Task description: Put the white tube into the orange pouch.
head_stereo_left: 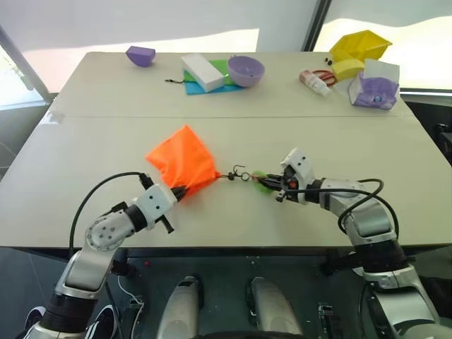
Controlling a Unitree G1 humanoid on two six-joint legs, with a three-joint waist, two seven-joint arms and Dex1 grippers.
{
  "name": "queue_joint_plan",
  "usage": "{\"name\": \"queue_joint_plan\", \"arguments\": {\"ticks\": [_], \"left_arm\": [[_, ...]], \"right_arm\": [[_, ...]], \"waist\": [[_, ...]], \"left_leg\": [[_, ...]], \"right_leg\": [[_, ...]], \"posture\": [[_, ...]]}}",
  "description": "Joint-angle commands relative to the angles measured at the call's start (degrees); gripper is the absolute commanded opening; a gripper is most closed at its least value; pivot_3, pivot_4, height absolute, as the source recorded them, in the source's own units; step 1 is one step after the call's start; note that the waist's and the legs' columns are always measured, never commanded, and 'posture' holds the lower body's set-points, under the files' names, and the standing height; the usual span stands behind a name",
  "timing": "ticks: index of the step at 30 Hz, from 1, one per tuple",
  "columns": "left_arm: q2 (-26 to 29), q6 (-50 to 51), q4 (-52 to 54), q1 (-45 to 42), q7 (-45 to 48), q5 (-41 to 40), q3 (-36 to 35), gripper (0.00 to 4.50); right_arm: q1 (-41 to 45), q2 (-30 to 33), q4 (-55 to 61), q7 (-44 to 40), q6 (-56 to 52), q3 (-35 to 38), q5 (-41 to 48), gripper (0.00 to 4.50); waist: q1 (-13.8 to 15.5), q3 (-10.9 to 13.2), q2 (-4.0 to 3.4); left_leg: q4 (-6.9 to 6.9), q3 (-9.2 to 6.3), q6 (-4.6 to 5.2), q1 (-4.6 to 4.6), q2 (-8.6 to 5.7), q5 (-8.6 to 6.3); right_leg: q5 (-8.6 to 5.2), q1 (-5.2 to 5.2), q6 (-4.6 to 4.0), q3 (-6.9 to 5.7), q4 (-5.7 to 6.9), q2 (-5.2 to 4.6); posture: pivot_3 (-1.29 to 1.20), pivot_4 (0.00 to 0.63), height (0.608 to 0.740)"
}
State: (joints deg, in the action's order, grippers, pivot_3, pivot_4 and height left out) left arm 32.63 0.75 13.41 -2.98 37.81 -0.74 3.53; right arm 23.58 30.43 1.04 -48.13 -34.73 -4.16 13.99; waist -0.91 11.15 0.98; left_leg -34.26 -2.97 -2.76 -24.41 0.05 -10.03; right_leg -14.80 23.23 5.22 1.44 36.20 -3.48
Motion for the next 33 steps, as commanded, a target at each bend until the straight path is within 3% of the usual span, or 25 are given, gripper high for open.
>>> {"name": "queue_joint_plan", "arguments": {"ticks": [1,6,9,13,17,22,28,33], "left_arm": [[-0.02,0.51,0.08,-1.35,1.83,-2.19,0.14,0.0],[-1.04,4.07,0.36,-2.37,4.75,-6.27,0.48,0.0],[-1.43,3.78,-0.08,-3.07,5.56,-7.04,0.42,0.91],[-3.4,8.69,2.52,-4.07,5.62,-12.37,-1.38,2.88],[-1.83,12.78,5.5,-5.64,8.96,-19.13,-3.82,2.88],[-0.69,28.63,5.65,-13.99,8.64,-33.33,-8.62,2.88],[1.36,33.92,-1.93,-22.6,12.78,-30.88,-1.53,2.88],[-2.82,29.43,-22.57,-36.53,23.46,-24.64,7.84,2.88]], "right_arm": [[0.12,0.73,1.77,0.38,0.13,2.22,1.43,0.05],[-0.91,0.43,2.3,1.46,0.78,1.78,1.18,0.05],[-0.93,0.02,2.22,2.19,0.8,1.51,1.24,0.0],[-1.0,-0.51,2.2,2.63,1.21,1.22,1.38,0.0],[-0.49,-0.72,0.98,3.53,2.67,0.83,0.44,0.0],[-0.28,-1.18,-0.17,3.78,4.21,0.1,-0.15,0.0],[0.18,-2.07,-1.47,4.15,5.47,-0.52,-0.93,0.0],[1.08,-3.54,-3.61,4.93,7.29,-0.87,-1.79,0.0]], "waist": [[0.0,0.0,0.0],[0.11,0.0,0.0],[0.08,0.0,0.0],[0.1,0.0,0.0],[0.02,0.0,0.0],[0.13,0.0,0.0],[-0.17,0.0,0.0],[0.39,0.0,0.01]], "left_leg": [[0.0,0.01,0.0,0.0,0.0,0.0],[-0.02,0.02,0.0,-0.03,-0.01,0.0],[-0.02,0.02,0.0,-0.03,-0.01,0.0],[-0.04,0.0,0.01,-0.01,-0.01,0.0],[-0.1,0.0,0.01,-0.01,-0.01,0.0],[-0.17,-0.08,0.01,-0.02,-0.01,0.01],[-0.5,-0.07,0.01,-0.02,-0.03,0.0],[-0.75,-0.18,0.01,-0.02,-0.02,0.0]], "right_leg": [[0.0,0.0,0.0,0.0,0.0,0.0],[0.0,-0.01,0.01,0.01,-0.03,-0.02],[-0.01,-0.01,0.03,0.01,-0.03,-0.02],[0.0,-0.03,0.02,0.0,0.0,0.0],[0.0,-0.06,0.02,0.0,0.01,0.01],[0.01,-0.09,0.03,-0.05,0.06,0.06],[0.01,-0.26,0.06,-0.05,0.07,0.11],[0.07,-0.39,0.05,-0.12,0.09,0.19]], "posture": [[0.0,0.15,0.74],[0.0,0.15,0.74],[0.0,0.15,0.74],[0.0,0.15,0.74],[0.0,0.15,0.74],[0.0,0.15,0.74],[0.0,0.15,0.74],[0.0,0.15,0.74]]}}
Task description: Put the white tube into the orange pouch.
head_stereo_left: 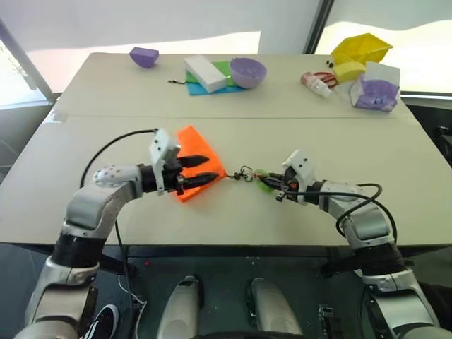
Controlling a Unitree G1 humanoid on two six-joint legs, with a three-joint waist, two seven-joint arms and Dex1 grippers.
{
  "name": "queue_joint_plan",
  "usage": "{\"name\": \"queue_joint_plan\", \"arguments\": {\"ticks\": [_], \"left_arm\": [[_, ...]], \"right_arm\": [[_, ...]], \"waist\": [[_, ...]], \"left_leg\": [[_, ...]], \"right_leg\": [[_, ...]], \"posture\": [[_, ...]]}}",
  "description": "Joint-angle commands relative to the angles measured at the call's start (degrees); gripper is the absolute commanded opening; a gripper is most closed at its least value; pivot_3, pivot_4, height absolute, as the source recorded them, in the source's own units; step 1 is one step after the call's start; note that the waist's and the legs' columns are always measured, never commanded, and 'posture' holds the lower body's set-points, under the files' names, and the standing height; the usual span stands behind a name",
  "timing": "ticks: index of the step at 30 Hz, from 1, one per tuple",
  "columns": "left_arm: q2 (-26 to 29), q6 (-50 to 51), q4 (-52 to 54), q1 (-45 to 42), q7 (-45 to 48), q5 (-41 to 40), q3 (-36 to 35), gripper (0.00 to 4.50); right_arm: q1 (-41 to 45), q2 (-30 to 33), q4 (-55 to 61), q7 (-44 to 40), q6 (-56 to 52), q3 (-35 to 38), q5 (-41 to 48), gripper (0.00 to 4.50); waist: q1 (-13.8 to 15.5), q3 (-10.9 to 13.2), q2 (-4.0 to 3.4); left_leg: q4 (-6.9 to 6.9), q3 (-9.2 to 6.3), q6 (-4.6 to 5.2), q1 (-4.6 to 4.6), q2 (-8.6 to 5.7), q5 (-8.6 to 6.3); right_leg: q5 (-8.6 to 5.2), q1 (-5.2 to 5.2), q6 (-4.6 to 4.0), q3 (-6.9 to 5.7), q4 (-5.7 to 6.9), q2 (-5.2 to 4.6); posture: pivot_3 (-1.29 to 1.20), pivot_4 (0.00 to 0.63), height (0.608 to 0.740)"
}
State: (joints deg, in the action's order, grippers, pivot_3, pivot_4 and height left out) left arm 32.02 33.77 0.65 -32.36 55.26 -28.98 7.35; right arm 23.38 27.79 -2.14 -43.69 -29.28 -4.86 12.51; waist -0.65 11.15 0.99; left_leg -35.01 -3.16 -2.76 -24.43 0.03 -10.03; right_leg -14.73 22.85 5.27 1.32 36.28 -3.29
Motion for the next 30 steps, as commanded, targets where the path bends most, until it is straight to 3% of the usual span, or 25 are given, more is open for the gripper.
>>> {"name": "queue_joint_plan", "arguments": {"ticks": [1,8,15,21,30], "left_arm": [[-3.19,-4.32,-14.07,-9.98,8.22,4.68,5.27,2.88],[-8.52,-20.97,-41.58,-23.85,17.33,17.37,11.78,2.88],[-16.3,-33.43,-59.93,-31.77,18.87,24.33,11.61,2.88],[-18.57,-35.92,-66.07,-33.39,18.65,28.6,10.83,2.88],[-19.44,-33.34,-64.89,-31.59,11.87,29.55,7.42,2.88]], "right_arm": [[1.37,-1.14,-0.66,0.65,2.1,-0.3,-0.5,0.0],[1.08,-2.82,-0.33,2.14,3.04,-1.14,-1.4,0.0],[0.67,-3.2,0.37,3.74,3.29,-0.61,-1.82,0.0],[0.37,-3.17,1.47,4.28,2.85,-0.58,-1.69,0.0],[1.12,-3.42,0.43,4.36,3.66,-0.66,-2.23,0.0]], "waist": [[-0.02,0.01,0.01],[-0.36,0.01,0.02],[-0.19,0.02,0.04],[-0.33,0.03,0.04],[-0.22,0.03,0.04]], "left_leg": [[-0.08,-0.05,0.0,-0.02,-0.01,0.0],[0.06,0.01,0.0,-0.05,-0.02,0.0],[0.01,-0.05,0.01,-0.19,-0.01,0.0],[0.0,-0.05,0.01,-0.22,-0.03,0.0],[-0.06,-0.09,0.01,-0.29,-0.03,0.0]], "right_leg": [[0.02,-0.04,-0.03,-0.07,0.0,0.02],[0.05,0.04,0.05,0.0,-0.06,-0.02],[0.06,0.13,0.15,-0.02,-0.03,0.02],[0.1,0.18,0.23,-0.01,0.01,-0.01],[0.17,0.23,0.35,-0.01,0.06,0.01]], "posture": [[0.0,0.15,0.74],[0.0,0.15,0.74],[0.0,0.15,0.74],[0.0,0.15,0.74],[0.0,0.15,0.74]]}}
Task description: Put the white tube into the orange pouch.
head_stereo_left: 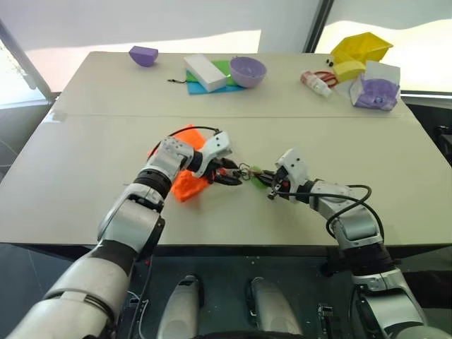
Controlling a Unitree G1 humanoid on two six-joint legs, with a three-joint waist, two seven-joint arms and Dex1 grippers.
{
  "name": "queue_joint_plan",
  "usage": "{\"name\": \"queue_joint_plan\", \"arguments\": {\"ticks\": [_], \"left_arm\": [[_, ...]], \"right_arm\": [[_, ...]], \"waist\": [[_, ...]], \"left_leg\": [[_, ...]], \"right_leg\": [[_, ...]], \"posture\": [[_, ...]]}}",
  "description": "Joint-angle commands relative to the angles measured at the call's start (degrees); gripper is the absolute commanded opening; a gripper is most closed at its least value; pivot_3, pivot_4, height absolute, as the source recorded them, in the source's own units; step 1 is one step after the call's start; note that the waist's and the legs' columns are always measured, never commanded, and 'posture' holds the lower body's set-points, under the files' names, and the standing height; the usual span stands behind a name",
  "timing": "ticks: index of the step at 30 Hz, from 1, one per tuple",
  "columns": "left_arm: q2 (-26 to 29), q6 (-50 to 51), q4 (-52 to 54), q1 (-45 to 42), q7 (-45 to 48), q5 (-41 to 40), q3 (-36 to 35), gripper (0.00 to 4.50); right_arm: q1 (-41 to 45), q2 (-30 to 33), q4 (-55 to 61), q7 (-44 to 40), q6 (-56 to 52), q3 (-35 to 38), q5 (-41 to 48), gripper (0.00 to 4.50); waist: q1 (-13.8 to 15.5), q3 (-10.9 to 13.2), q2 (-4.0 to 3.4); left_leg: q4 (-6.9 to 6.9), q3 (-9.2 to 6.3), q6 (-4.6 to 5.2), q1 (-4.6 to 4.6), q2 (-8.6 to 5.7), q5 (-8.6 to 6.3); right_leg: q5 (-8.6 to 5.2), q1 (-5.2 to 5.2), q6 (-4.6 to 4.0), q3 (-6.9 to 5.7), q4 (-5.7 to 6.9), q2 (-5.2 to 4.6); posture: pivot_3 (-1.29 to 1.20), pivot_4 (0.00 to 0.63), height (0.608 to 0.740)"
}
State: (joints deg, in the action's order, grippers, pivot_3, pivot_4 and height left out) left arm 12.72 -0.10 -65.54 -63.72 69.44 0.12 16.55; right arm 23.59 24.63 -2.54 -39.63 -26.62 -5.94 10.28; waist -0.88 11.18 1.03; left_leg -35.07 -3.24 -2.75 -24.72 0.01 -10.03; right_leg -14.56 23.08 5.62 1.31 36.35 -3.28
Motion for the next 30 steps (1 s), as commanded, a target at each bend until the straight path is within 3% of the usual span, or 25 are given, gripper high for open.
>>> {"name": "queue_joint_plan", "arguments": {"ticks": [1,13,16,18,30], "left_arm": [[-0.18,0.96,1.36,-0.15,-3.05,0.33,-2.26,2.88],[-0.87,7.02,4.82,3.03,-1.12,0.57,-3.21,2.88],[-1.16,7.16,5.11,3.2,-1.75,1.18,-2.88,1.99],[-1.23,7.56,5.64,3.5,-1.57,1.41,-2.59,1.04],[-0.62,5.99,8.37,5.42,-1.2,2.77,-2.02,1.04]], "right_arm": [[0.97,-0.34,0.67,0.31,1.13,0.32,-0.07,0.0],[1.57,-0.7,-0.48,-0.23,1.86,-0.27,-0.55,0.0],[1.5,-0.64,-0.31,-0.26,1.7,-0.26,-0.52,0.0],[1.36,-0.61,-0.05,-0.24,1.6,-0.21,-0.46,0.0],[1.65,-0.61,0.06,-0.22,1.5,0.0,-0.27,0.0]], "waist": [[0.01,0.0,0.0],[-0.08,0.0,0.0],[-0.08,0.0,0.0],[-0.08,0.0,0.0],[-0.07,0.0,-0.01]], "left_leg": [[0.0,-0.01,0.0,0.0,0.0,0.0],[0.0,-0.02,0.0,0.01,0.0,0.0],[0.0,-0.02,0.0,0.01,0.0,0.0],[0.0,-0.02,0.0,0.01,0.0,0.0],[-0.01,-0.02,0.0,0.03,0.0,0.0]], "right_leg": [[0.0,0.0,0.0,0.0,0.0,0.0],[0.01,0.0,0.02,0.0,0.04,0.02],[0.01,0.0,0.02,-0.01,0.04,0.02],[0.01,0.0,0.02,0.0,0.04,0.02],[0.01,-0.01,0.02,0.0,0.07,0.02]], "posture": [[0.0,0.15,0.74],[0.0,0.15,0.74],[0.0,0.15,0.74],[0.0,0.15,0.74],[0.0,0.15,0.74]]}}
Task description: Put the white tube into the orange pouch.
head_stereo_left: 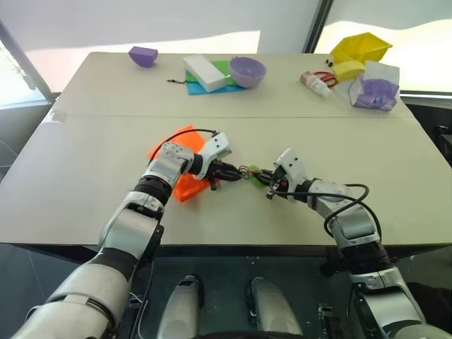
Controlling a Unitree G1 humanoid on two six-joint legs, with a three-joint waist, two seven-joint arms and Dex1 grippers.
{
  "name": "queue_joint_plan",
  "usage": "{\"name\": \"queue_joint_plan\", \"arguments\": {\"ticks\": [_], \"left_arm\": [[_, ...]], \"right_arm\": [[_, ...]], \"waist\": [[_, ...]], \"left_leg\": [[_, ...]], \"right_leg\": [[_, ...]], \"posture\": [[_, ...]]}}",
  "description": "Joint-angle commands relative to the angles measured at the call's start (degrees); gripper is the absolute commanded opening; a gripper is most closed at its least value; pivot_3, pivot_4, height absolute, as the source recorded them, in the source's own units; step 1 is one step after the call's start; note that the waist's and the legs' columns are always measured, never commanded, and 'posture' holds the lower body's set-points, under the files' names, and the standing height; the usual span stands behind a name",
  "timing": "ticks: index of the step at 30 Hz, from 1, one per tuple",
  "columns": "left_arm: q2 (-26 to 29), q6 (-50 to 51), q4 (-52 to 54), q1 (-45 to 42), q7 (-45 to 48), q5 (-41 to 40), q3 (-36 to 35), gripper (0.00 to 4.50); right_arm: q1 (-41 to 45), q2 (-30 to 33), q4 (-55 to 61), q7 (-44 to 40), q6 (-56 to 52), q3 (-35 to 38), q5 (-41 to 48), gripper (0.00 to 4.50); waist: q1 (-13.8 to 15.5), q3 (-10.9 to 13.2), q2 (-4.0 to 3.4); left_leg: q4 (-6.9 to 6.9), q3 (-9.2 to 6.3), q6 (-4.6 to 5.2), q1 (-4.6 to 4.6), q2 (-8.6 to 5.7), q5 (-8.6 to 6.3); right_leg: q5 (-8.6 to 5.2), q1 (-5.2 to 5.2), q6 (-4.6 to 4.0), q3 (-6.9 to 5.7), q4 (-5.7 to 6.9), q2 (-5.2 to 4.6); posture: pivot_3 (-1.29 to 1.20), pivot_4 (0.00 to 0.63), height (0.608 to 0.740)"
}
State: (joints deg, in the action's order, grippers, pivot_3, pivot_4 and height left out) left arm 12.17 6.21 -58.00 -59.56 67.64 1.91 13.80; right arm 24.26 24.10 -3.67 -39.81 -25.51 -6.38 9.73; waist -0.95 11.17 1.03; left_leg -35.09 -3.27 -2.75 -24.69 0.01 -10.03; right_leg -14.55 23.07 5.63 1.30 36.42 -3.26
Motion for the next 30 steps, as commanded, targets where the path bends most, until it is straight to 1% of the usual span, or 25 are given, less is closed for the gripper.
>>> {"name": "queue_joint_plan", "arguments": {"ticks": [1,5,11,17,21,23,27,30], "left_arm": [[0.02,-0.74,1.31,1.5,0.64,1.16,0.93,1.04],[1.97,-3.26,4.9,2.62,2.09,2.86,2.57,1.04],[6.05,-1.49,14.4,4.81,5.06,2.75,3.31,1.04],[10.73,2.63,24.79,9.15,8.27,1.47,3.46,1.04],[14.37,4.71,30.83,11.92,9.45,1.09,3.19,1.04],[15.64,5.29,32.99,12.82,9.78,0.74,3.27,1.04],[17.01,2.97,34.99,13.98,8.71,-0.08,2.49,1.04],[17.06,3.5,36.09,14.68,8.37,-1.85,1.72,1.04]], "right_arm": [[0.98,-0.08,1.22,-0.04,0.4,0.46,0.28,0.0],[1.86,0.81,-0.09,0.73,0.92,2.59,0.49,0.0],[4.68,4.15,-6.29,2.77,4.24,6.99,-0.36,0.0],[7.39,6.19,-12.82,4.06,7.48,8.61,-1.53,0.0],[9.96,6.48,-17.35,7.81,9.9,9.82,-2.93,0.0],[10.98,6.56,-19.37,9.41,10.73,10.32,-3.32,0.0],[12.0,6.63,-22.27,11.4,12.75,10.02,-4.5,0.0],[11.39,6.55,-22.71,11.45,14.24,8.2,-6.17,0.0]], "waist": [[0.0,0.0,0.0],[-0.06,0.0,0.0],[-0.09,0.0,-0.01],[-0.19,0.01,-0.02],[-0.19,0.01,-0.02],[-0.16,0.02,-0.03],[0.14,0.02,-0.03],[0.05,0.02,-0.03]], "left_leg": [[0.0,0.0,0.0,0.0,0.0,0.0],[0.0,0.0,0.0,0.0,0.0,0.0],[0.01,0.01,0.0,0.0,0.0,0.0],[0.07,0.03,0.0,0.0,0.01,0.0],[0.05,0.02,0.01,0.01,0.01,0.01],[0.04,0.03,0.01,0.01,0.01,0.01],[0.03,0.03,0.01,0.0,0.0,0.01],[0.03,0.05,0.01,0.0,0.0,0.01]], "right_leg": [[0.0,0.0,0.0,0.0,0.0,0.0],[0.0,0.0,0.0,0.0,0.01,0.0],[0.0,0.01,-0.01,0.01,0.01,0.0],[0.0,0.04,0.0,0.03,0.02,0.0],[0.0,0.04,-0.01,0.04,0.03,0.0],[0.0,0.04,-0.02,0.05,0.04,-0.01],[-0.01,0.03,-0.02,0.05,0.04,-0.02],[-0.01,0.02,0.0,0.06,0.03,-0.03]], "posture": [[0.0,0.15,0.74],[0.0,0.15,0.74],[0.0,0.15,0.74],[0.0,0.15,0.74],[0.0,0.15,0.74],[0.0,0.15,0.74],[0.0,0.15,0.74],[0.0,0.15,0.74]]}}
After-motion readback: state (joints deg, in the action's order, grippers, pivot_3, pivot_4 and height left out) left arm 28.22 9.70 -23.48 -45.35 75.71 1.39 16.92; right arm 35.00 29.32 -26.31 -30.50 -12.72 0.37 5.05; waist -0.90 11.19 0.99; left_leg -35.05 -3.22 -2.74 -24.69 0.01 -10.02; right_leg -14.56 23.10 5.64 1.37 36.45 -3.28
